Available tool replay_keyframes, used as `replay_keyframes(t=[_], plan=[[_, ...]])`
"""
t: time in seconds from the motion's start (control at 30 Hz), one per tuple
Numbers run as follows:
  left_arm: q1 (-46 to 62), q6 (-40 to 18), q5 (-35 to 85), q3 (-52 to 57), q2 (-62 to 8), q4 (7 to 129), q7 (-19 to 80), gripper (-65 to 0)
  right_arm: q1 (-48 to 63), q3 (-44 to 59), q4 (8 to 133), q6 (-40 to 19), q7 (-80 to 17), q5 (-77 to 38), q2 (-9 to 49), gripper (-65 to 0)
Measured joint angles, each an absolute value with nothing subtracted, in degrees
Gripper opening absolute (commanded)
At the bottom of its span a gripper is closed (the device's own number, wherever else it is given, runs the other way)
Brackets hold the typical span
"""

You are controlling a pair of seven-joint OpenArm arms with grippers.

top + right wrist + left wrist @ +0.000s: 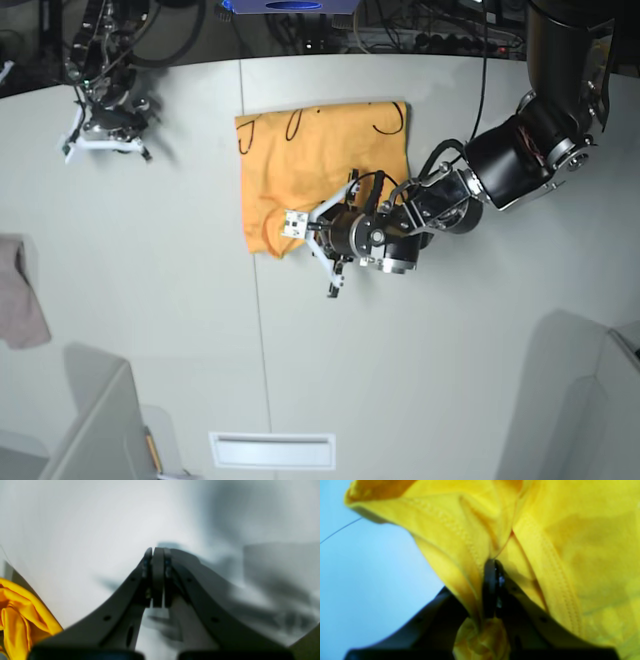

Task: Fold the T-shirt properly
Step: 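Grasp the shirt edge with the left gripper and slide it straight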

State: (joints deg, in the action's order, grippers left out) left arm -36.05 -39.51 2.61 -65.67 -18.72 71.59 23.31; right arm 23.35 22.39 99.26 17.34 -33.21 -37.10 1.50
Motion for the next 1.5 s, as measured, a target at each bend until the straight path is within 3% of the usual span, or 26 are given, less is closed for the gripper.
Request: replay_keyframes(t=[0.7, 0.87, 1.0, 1.13, 1.5], plan=[[-37.3, -40.4, 2.0, -65.9, -17.6, 71.4, 23.6, -64.7, 20.7, 22.2, 94.9, 16.0, -30.0, -37.3, 1.6, -65.0], [-38.5, -40.4, 2.3, -65.4, -17.6, 71.5, 23.8, -32.3, 21.7, 22.0, 98.7, 17.5, -33.4, -37.0, 1.2, -65.0], [-39.1, -40.4, 2.4, -65.3, -17.6, 71.7, 23.8, -16.5, 21.8, 21.9, 104.4, 17.5, -33.5, -37.0, -0.1, -65.0], [-39.9, -40.4, 2.6, -65.3, -17.7, 71.8, 23.8, -11.0, 21.5, 21.9, 106.2, 17.1, -33.6, -37.1, -0.2, -65.0], [-37.0, -40.4, 2.5, -52.0, -18.2, 80.4, 25.6, -10.9, 21.6, 21.9, 106.0, 17.3, -33.6, -37.1, -0.3, -65.0]])
